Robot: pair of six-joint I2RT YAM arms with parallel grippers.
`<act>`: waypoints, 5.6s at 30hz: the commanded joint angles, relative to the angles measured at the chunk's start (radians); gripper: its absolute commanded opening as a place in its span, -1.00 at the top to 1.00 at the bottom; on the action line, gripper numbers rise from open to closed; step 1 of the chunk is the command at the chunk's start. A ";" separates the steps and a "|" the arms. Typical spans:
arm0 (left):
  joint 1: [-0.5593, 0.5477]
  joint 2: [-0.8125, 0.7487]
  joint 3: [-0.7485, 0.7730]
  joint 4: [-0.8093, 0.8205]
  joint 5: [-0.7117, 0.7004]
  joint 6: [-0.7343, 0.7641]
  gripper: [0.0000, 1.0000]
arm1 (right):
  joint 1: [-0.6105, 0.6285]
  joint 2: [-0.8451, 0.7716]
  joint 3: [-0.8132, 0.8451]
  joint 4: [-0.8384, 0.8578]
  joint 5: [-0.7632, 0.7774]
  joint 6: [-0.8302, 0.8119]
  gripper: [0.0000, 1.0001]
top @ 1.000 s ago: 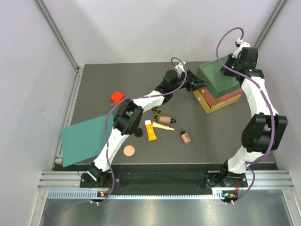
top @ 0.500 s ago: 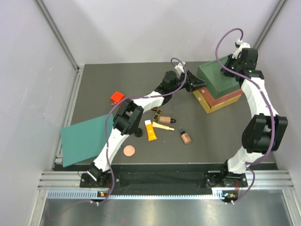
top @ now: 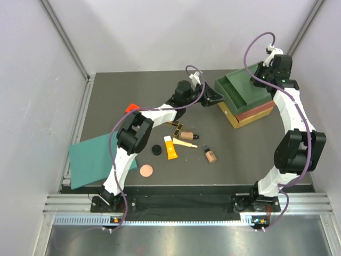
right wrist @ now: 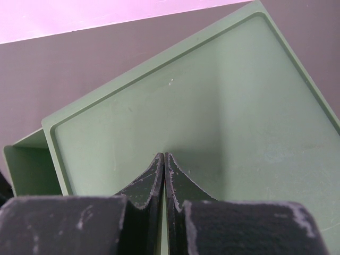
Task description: Organize the makeup
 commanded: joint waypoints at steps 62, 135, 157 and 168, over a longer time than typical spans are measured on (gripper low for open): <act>-0.022 -0.485 -0.304 -0.912 -0.321 1.155 -0.50 | 0.001 0.102 -0.028 -0.204 -0.013 -0.023 0.99; -0.091 -0.558 -0.391 -0.758 -0.702 1.585 1.00 | 0.001 0.140 -0.022 -0.202 -0.048 -0.020 1.00; -0.086 -0.581 -0.138 -0.447 -0.506 0.935 1.00 | 0.001 0.143 -0.031 -0.195 -0.065 -0.018 1.00; -0.095 -0.473 -0.126 -0.177 -0.374 0.570 1.00 | 0.003 0.142 -0.039 -0.190 -0.069 -0.018 1.00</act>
